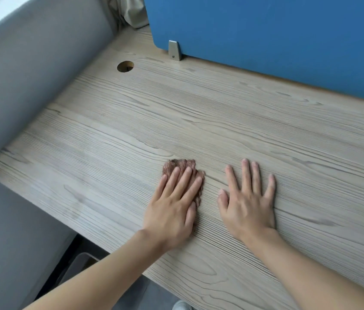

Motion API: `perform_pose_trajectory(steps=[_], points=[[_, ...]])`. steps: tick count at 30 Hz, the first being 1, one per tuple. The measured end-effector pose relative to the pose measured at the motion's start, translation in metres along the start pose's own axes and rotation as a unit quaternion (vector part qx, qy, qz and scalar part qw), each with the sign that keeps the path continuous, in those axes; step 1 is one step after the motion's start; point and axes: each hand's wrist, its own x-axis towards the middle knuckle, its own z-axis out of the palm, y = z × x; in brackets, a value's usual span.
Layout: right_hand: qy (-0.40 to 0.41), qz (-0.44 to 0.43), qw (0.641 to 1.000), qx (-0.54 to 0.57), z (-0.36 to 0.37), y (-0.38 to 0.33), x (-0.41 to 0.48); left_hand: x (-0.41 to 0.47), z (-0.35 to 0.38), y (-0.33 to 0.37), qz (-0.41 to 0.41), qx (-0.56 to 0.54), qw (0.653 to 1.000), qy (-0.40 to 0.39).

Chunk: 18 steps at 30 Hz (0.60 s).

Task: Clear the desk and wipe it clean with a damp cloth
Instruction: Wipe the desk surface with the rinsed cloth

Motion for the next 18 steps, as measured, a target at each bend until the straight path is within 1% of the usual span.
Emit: perform_pose_trajectory(steps=[2, 3, 4, 7, 9, 13, 14, 15, 18], points=[[-0.003, 0.002, 1.0, 0.003, 0.0, 0.001, 0.001, -0.012, -0.001, -0.004, 0.039, -0.005, 0.999, -0.015], [-0.004, 0.002, 1.0, 0.003, -0.001, 0.0, 0.0, -0.011, 0.0, -0.011, 0.043, -0.008, 0.999, -0.016], [-0.001, 0.001, 1.0, 0.002, 0.0, 0.0, -0.001, -0.005, 0.0, -0.016, 0.03, -0.008, 0.999, -0.008], [-0.006, 0.002, 1.0, 0.0, 0.002, 0.001, 0.0, 0.017, -0.003, -0.024, -0.061, -0.006, 0.998, 0.014], [-0.004, 0.007, 1.0, 0.0, -0.001, 0.0, -0.001, 0.01, -0.003, -0.015, -0.077, -0.002, 0.997, 0.015], [0.017, -0.016, 0.999, 0.028, -0.002, -0.016, -0.021, -0.035, 0.0, -0.005, 0.019, -0.002, 1.0, -0.01], [0.019, -0.029, 0.999, 0.034, -0.001, -0.021, -0.029, -0.034, 0.0, -0.013, 0.025, -0.009, 1.0, -0.008], [0.02, -0.036, 0.999, 0.033, 0.001, -0.024, -0.035, -0.029, 0.001, -0.019, 0.014, -0.012, 1.0, 0.0], [0.024, -0.032, 0.999, 0.029, 0.002, -0.026, -0.036, -0.017, 0.001, -0.025, -0.075, -0.005, 0.997, 0.017]])
